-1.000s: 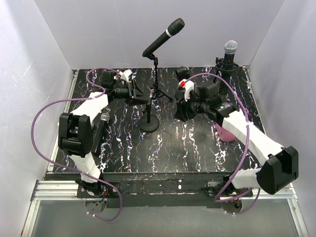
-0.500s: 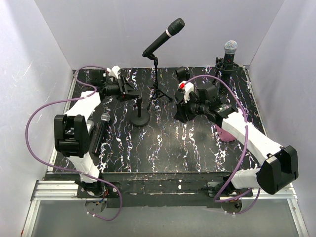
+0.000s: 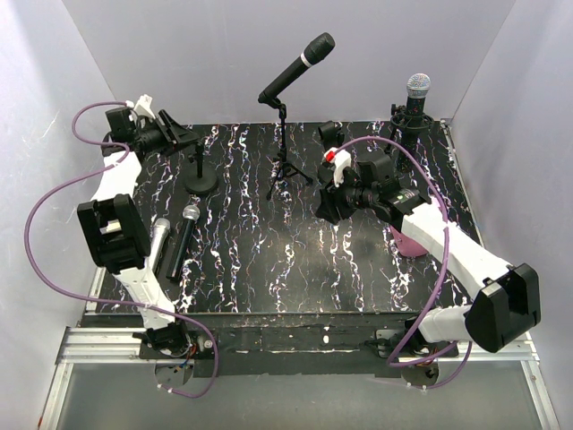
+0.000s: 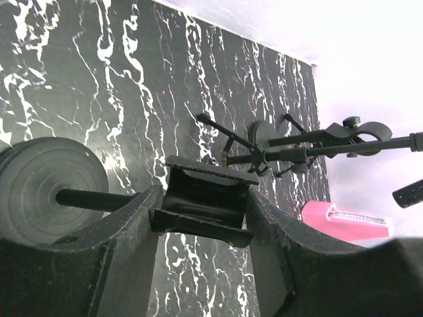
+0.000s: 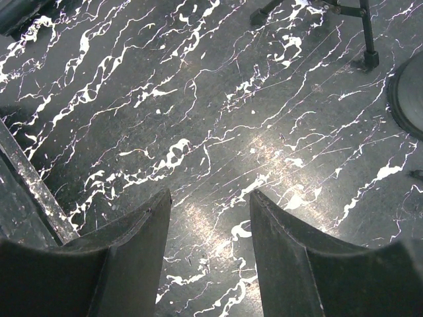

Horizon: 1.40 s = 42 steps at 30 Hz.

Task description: Remove the microphone from the stand

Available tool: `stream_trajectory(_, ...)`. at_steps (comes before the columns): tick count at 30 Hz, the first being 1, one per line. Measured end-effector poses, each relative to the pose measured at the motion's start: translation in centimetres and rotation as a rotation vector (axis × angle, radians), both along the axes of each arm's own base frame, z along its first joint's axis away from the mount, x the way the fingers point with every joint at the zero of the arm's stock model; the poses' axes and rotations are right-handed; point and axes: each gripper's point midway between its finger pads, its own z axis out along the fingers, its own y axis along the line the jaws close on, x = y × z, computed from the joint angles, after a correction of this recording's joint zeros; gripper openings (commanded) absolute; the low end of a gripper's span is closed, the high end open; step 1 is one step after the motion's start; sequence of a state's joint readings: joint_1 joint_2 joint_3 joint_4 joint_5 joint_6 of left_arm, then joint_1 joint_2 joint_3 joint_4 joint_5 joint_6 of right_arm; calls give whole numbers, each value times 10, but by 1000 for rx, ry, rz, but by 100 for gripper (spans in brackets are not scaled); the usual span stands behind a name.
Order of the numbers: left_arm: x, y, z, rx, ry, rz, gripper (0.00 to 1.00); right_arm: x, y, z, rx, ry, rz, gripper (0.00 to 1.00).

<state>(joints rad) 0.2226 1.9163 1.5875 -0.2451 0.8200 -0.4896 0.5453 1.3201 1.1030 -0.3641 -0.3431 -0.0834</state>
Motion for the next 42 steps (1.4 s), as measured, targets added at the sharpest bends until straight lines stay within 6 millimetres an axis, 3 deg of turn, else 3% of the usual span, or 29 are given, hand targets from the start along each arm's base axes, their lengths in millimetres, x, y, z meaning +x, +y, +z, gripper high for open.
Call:
stream_trajectory(2,5,6,1,11,-17,6,65,1,0,0,0,1,0,59)
stream_trajectory(6,8,7,-4,31,-25,5,82,9,5,5,8,-4,-4,62)
stream_trajectory(9,9,11,-7,57,-26,19,87,21,14,21,47,-30,-11,63)
stream_trajectory(14,10,20,-3,120,-34,28,90,48,32,73,172,-116,-12,64)
stream_trajectory(19,10,23,32,215,-151,-4,91,70,43,112,272,-184,-14,64)
stream_trajectory(23,6,16,88,262,-304,-47,91,88,46,124,317,-231,-33,65)
stream_trajectory(26,2,-2,132,292,-430,-99,91,106,50,135,351,-279,-53,68)
stream_trajectory(28,-3,-25,153,310,-501,-152,91,119,53,148,381,-311,-69,69)
stream_trajectory(30,-9,-61,170,326,-572,-231,91,131,54,165,418,-339,-88,69)
stream_trajectory(33,-25,-121,183,345,-652,-363,90,153,51,200,502,-376,-137,70)
stream_trajectory(36,-39,-161,188,373,-713,-457,90,168,43,233,592,-398,-183,70)
stream_trajectory(38,-40,-166,189,406,-736,-477,90,175,37,255,652,-418,-201,70)
stream_trajectory(42,-31,-156,181,484,-749,-485,89,179,34,276,733,-443,-197,70)
